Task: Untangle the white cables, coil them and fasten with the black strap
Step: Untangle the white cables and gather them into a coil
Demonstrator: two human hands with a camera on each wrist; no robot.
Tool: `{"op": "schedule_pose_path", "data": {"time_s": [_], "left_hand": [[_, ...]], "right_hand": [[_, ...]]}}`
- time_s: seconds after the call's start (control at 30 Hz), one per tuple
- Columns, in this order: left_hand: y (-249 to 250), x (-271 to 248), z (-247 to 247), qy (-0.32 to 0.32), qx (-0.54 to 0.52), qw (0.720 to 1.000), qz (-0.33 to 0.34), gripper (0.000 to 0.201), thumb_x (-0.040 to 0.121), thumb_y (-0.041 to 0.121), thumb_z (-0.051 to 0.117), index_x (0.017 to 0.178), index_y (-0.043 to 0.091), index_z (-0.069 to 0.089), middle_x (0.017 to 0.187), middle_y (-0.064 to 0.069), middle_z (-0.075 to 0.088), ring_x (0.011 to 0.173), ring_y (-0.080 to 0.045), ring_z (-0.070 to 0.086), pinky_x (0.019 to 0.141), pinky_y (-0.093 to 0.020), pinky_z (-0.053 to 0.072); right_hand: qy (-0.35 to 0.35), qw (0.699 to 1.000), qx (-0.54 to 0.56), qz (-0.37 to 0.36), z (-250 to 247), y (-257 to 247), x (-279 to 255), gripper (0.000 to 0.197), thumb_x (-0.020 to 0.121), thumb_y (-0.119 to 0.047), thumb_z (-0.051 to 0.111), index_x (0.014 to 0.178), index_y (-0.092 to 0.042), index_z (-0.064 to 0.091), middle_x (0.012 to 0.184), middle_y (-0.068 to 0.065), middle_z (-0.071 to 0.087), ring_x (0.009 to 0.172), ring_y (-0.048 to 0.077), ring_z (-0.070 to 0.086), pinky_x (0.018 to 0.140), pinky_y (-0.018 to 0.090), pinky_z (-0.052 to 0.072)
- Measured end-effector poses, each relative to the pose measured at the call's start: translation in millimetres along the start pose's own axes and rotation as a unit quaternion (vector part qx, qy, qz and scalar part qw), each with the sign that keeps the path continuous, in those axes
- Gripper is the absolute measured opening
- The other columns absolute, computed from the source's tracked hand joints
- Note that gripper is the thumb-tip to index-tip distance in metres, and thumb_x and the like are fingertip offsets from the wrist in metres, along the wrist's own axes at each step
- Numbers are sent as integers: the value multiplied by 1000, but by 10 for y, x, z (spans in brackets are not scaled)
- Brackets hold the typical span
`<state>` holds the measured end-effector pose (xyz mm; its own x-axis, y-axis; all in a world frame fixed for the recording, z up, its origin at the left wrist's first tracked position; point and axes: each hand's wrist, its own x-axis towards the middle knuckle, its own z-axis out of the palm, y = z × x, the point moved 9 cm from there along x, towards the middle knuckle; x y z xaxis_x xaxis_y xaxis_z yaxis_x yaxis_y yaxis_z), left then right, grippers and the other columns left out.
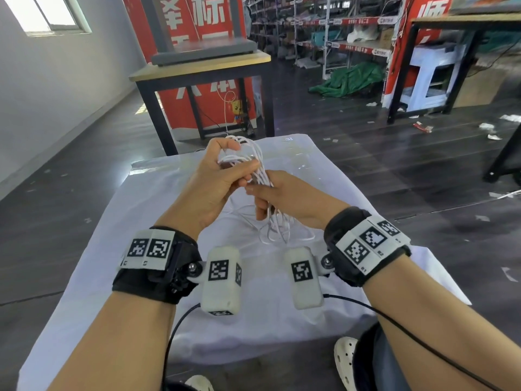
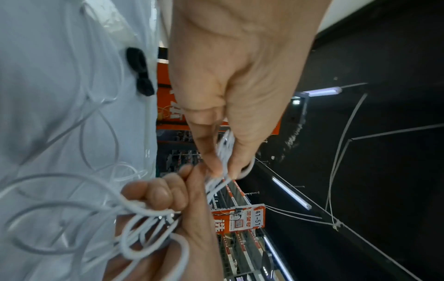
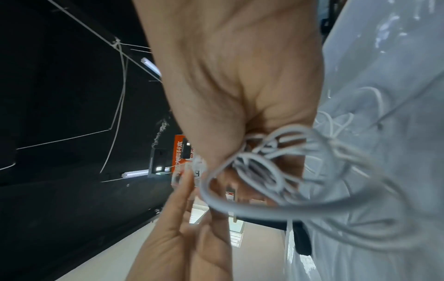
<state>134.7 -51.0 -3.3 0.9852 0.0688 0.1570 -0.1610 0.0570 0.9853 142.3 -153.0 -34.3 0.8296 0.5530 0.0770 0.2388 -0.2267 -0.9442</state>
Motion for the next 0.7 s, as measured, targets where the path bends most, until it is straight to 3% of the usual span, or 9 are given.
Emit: {"op": "schedule_pose_path", "data": {"time_s": [0.1,0.17,0.23,0.33,0.4,0.47,0.57,0.63,0.7], "left_hand": [[97,0,-44,21,112,993,29,39,86,17,70,115,17,44,103,-6,55,75,-14,63,72,-22,53],[134,-9,4,3,220,975,35,29,86,33,67,104,16,52,90,2,57,67,-9,57,65,-23,49],[47,-47,178,-76,284,956,15,27,83,43,67,93,18,61,74,11,63,60,-4,54,57,-18,43],[-106,-134,423,-177,336,925,3,21,81,34,72,94,18,70,80,5,71,62,-2,57,58,-12,43],[-114,-141,413,-183,346,920,4,14,84,22,71,95,13,72,72,4,70,55,0,54,53,-10,41],[-135,-138,342,-193,348,917,-8,10,87,18,68,95,14,74,74,2,72,57,-1,56,51,-13,43],[-224,-156,284,-225,345,910,-40,11,87,19,69,95,19,75,79,3,73,66,-4,61,58,-16,48],[-271,-151,269,-221,340,913,-47,11,86,22,69,95,20,75,81,4,74,68,-3,62,61,-16,49],[-271,-114,233,-187,316,929,-38,11,87,21,68,97,19,73,85,5,75,70,-2,61,65,-17,49]], "right_hand": [[106,988,103,38,-221,175,33,14,101,-22,45,89,-14,46,63,-1,47,56,14,54,57,24,40],[165,973,156,45,-352,253,34,17,101,-22,44,87,-13,42,64,1,44,56,13,49,51,21,39],[188,959,206,50,-397,297,56,17,101,-22,43,91,-9,44,68,5,44,55,13,46,48,19,40],[196,940,261,96,-380,412,90,20,100,-23,44,105,-4,47,78,8,48,62,16,49,55,28,43],[203,912,341,104,-383,436,86,15,101,-18,43,92,-7,45,73,6,45,61,17,49,56,30,42],[226,859,450,96,-440,446,62,20,101,-12,41,81,-9,44,67,5,43,61,17,51,59,29,44],[237,773,579,101,-484,528,42,29,100,-9,39,72,-10,43,65,4,44,66,18,56,69,34,49],[219,749,611,131,-443,597,47,34,101,-12,36,67,-12,39,60,4,48,65,18,57,62,34,52],[225,750,605,148,-436,635,20,37,101,-13,34,65,-12,38,51,3,49,59,20,60,53,30,52]]}}
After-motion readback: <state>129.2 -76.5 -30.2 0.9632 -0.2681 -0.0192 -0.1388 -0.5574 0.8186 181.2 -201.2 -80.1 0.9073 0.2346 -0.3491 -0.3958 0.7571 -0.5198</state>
